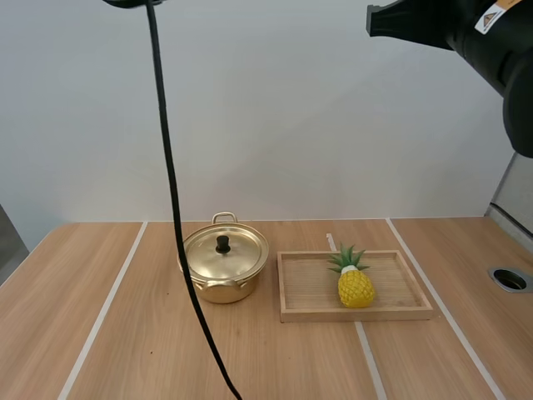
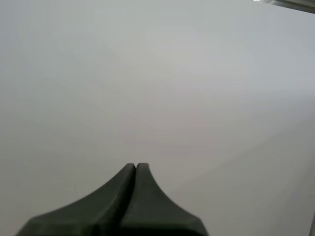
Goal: Open the pot, put the pineapple inside, and close it
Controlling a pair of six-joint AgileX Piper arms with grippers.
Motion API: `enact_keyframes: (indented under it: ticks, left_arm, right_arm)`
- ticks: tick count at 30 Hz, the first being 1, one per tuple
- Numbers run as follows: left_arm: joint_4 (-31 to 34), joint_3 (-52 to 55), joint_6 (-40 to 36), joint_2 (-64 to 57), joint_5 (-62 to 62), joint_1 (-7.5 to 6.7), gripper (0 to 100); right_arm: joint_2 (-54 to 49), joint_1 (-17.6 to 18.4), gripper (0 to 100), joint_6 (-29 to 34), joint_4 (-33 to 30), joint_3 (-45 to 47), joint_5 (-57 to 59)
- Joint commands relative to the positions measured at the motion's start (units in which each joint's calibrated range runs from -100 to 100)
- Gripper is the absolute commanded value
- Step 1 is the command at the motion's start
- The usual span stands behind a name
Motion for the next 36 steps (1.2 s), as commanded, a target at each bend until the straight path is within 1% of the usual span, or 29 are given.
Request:
enact_keyframes:
  ticks: [1, 8, 14, 17, 21, 28, 32, 36]
  left_arm:
    - [-2.3, -2.4, 0.5, 1.8, 6.1, -0.12, 0]
    - [-1.8, -2.6, 0.7, 2.3, 7.7, -0.12, 0]
    - [-1.8, -2.8, 1.7, 4.6, 18.9, -0.12, 0]
    - [-1.8, -2.8, 1.7, 4.9, 20.7, -0.12, 0]
    - [-1.8, -2.8, 1.7, 4.9, 22.4, -0.12, 0]
    - [-0.8, -2.8, 1.7, 6.7, 31.0, -0.12, 0]
    - [0.9, -2.8, 1.6, 7.5, 32.2, -0.12, 0]
    - [1.0, -2.8, 1.5, 7.5, 32.9, -0.12, 0]
  right_arm:
    - [-0.2, -0.2, 0, -0.5, -0.8, -0.6, 0.4]
    - [-0.2, -0.2, 0, -0.5, -0.8, -0.6, 2.5]
    - [-0.2, -0.2, 0, -0.5, -0.8, -0.6, 2.5]
    - [-0.2, -0.2, 0, -0.5, -0.8, -0.6, 2.9]
    - [-0.2, -0.2, 0, -0.5, -0.8, -0.6, 6.1]
    - [-0.2, -0.2, 0, -0.5, -0.8, -0.6, 7.1]
    - [-0.2, -0.2, 0, -0.5, -0.8, -0.6, 7.1]
    - [-0.2, -0.2, 0, -0.5, -0.8, -0.6, 8.0]
